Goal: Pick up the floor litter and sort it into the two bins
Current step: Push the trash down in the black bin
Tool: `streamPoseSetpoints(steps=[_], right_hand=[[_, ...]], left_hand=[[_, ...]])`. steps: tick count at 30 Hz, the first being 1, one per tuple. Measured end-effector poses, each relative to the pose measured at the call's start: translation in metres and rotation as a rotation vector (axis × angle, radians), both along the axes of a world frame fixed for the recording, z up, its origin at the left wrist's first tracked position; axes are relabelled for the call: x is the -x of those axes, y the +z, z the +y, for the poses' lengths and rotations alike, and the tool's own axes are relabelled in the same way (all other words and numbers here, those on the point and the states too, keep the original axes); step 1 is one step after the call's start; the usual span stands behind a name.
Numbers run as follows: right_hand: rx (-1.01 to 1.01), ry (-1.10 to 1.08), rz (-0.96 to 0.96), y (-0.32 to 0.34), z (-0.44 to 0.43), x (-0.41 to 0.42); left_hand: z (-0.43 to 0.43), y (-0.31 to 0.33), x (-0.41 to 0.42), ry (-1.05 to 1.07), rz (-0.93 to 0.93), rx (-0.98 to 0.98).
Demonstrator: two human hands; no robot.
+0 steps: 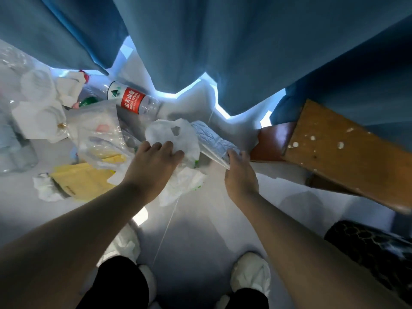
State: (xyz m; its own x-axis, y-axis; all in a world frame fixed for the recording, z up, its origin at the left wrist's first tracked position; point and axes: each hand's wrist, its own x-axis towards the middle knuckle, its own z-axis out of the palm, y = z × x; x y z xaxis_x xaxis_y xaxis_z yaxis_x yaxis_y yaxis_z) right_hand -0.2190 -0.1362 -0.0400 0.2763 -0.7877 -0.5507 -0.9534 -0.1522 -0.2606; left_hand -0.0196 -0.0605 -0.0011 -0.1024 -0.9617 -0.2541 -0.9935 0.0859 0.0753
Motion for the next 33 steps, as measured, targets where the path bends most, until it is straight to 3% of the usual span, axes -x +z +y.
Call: streamPoseSetpoints(steps=[4, 7, 15, 25, 33], right_hand=[[-0.022, -0.040, -0.003, 0.070, 0.016, 0.018], [-0.107, -0.210, -0.061, 0.125, 0.028, 0.029], [-0.138, -0.312, -0.160, 0.252, 0.063, 0.083], [-0.126, -0.567, -0.272, 0.350, 0.075, 0.249], [-0.024, -0.798, -0.322, 0.385, 0.085, 0.394]], left_hand=[[0.005, 0.078, -0.012, 0.003, -0.033, -0.054], [0.007, 0.139, -0.012, -0.016, -0.060, -0.099], [0.010, 0.259, 0.035, -0.076, -0.111, -0.036], [-0.038, 0.348, 0.214, -0.210, 0.016, -0.171], [-0.065, 0.361, 0.383, -0.199, 0.180, -0.263]])
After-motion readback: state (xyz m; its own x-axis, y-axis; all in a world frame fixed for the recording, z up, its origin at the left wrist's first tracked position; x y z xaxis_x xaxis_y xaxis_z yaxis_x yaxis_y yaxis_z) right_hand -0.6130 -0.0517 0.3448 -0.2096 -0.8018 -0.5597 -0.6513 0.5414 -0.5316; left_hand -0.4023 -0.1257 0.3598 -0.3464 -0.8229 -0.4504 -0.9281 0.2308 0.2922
